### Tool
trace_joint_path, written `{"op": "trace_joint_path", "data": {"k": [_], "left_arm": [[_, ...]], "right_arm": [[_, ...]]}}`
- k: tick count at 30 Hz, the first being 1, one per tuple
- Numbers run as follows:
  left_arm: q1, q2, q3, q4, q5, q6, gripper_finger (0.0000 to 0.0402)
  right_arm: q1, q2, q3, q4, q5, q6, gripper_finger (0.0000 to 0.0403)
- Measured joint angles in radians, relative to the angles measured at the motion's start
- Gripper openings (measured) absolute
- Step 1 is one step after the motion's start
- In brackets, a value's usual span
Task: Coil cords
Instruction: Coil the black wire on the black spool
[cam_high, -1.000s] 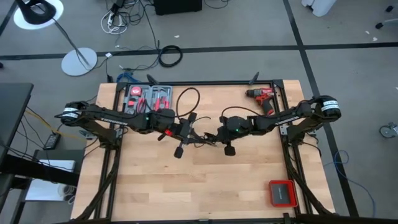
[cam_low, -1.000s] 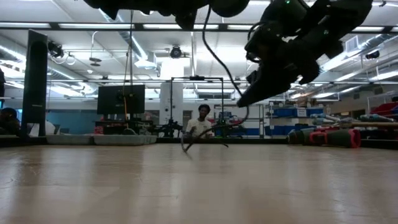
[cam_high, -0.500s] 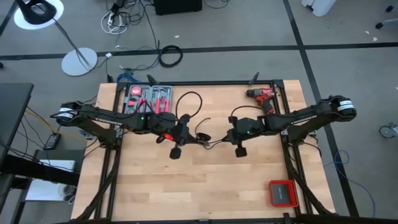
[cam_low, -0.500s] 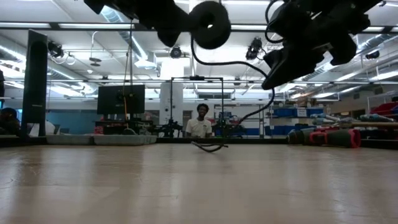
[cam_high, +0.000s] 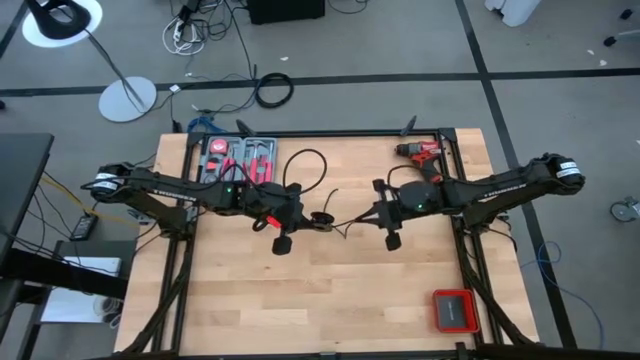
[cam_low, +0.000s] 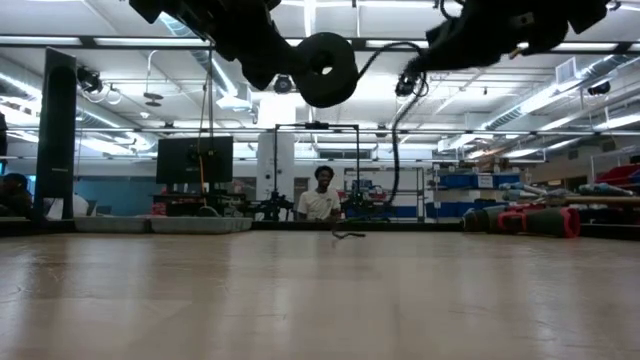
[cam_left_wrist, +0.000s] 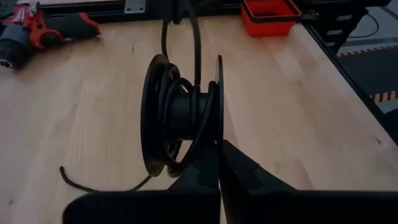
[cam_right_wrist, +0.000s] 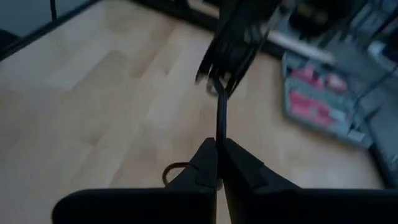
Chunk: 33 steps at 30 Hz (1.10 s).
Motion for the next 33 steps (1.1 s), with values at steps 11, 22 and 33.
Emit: {"op": "trace_joint_path", "data": {"k": [11,22,33], "left_arm": [[-0.022,0.055,0.0,0.143,0.077,-0.058,0.0],[-0.096,0.174,0.0,0.415,0.07,-0.014,0.0],[-0.097,0.224,0.0,0.522,0.072,-0.002,0.0]], "right_arm": [[-0.043,0.108,0.0,0.307,-0.025,-0.284,0.0009],[-0.053,0.122,0.0,0.386,-0.026,-0.188,0.0009],[-0.038,0.166,0.0,0.378,-0.035,-0.052,0.0009]]}}
